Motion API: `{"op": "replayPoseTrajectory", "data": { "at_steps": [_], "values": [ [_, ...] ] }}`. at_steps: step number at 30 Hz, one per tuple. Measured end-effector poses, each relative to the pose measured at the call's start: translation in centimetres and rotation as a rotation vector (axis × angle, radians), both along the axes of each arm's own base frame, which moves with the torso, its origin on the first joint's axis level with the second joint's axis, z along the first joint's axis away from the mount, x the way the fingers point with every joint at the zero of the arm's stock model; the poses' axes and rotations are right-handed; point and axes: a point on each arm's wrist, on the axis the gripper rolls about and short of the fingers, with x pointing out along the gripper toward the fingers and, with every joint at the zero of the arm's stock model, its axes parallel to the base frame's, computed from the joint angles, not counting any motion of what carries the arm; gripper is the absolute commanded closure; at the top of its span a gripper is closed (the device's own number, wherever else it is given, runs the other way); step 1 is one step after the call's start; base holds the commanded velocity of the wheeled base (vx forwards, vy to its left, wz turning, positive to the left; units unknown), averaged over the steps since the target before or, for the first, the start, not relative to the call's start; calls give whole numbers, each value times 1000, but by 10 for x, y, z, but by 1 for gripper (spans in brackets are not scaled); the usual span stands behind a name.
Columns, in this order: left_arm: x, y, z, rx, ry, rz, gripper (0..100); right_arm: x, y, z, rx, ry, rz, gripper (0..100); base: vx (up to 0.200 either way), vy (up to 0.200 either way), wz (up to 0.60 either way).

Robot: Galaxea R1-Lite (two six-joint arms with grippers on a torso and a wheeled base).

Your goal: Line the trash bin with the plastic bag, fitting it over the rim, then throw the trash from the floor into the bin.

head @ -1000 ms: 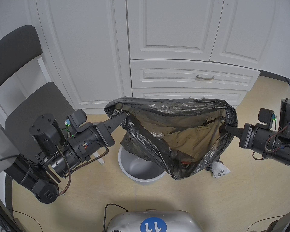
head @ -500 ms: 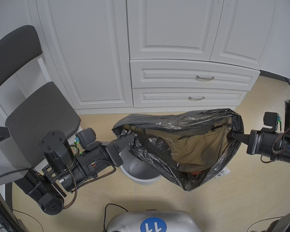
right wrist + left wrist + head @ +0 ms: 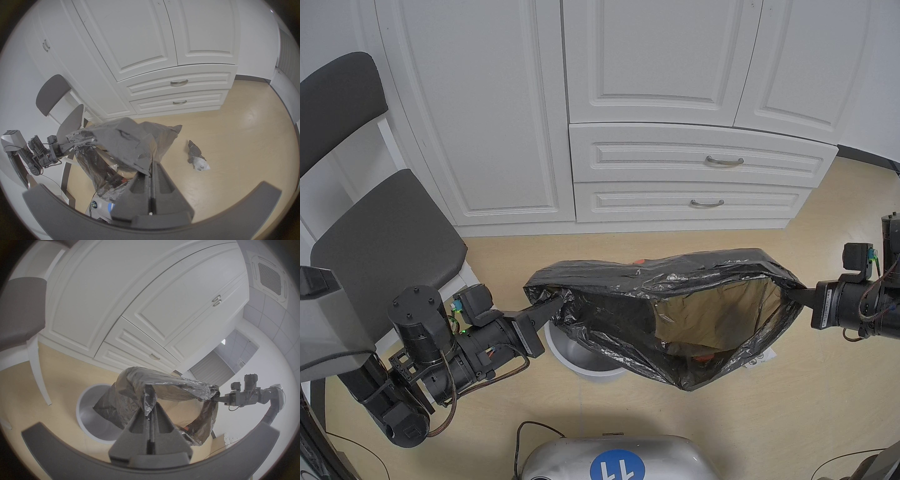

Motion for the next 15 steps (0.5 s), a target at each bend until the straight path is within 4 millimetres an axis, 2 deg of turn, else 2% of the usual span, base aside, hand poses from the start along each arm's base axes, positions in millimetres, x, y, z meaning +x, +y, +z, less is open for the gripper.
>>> {"op": "replayPoseTrajectory", "data": {
  "at_steps": [15],
  "values": [
    [11, 19, -17, 35, 59, 77, 100, 12, -10, -9, -87, 20, -86, 100, 0, 0, 0]
  ]
}}
